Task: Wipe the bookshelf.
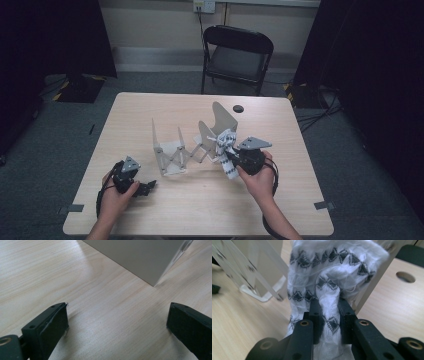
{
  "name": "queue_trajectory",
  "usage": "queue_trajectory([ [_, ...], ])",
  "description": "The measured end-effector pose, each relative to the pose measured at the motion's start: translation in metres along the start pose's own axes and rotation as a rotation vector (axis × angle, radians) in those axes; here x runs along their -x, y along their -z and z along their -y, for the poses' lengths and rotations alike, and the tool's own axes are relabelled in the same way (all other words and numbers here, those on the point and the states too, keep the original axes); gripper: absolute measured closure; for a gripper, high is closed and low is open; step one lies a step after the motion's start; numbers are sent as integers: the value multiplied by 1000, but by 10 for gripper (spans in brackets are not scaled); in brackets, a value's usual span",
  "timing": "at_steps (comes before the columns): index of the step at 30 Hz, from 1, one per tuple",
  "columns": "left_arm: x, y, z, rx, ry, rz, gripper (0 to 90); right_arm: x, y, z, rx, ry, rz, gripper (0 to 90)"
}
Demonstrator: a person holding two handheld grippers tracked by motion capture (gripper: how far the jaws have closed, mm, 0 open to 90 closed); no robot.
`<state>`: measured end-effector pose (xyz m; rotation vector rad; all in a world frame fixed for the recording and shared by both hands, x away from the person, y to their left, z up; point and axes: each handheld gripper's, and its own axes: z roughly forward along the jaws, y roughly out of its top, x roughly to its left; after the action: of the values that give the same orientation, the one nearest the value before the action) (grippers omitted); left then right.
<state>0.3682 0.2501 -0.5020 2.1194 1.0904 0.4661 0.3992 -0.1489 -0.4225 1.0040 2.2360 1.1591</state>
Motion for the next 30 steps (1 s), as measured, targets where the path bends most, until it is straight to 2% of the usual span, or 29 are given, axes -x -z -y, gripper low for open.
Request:
queue_trajectory([
  [3, 0, 0, 0, 0, 1, 0, 33, 1, -8, 10, -30, -15, 2, 764],
  [11, 0, 0, 0, 0, 0, 0, 33, 3, -26, 39, -124, -12, 21, 763],
  [17, 0, 0, 0, 0, 0, 0, 33, 0, -33, 49, -176, 4, 15, 762],
  [23, 0, 0, 0, 0, 1, 0, 33, 1, -29, 56, -179, -20, -8, 762],
  [30, 0, 0, 0, 0, 1, -1, 33, 4, -9, 62, -151, -51, -20, 762],
])
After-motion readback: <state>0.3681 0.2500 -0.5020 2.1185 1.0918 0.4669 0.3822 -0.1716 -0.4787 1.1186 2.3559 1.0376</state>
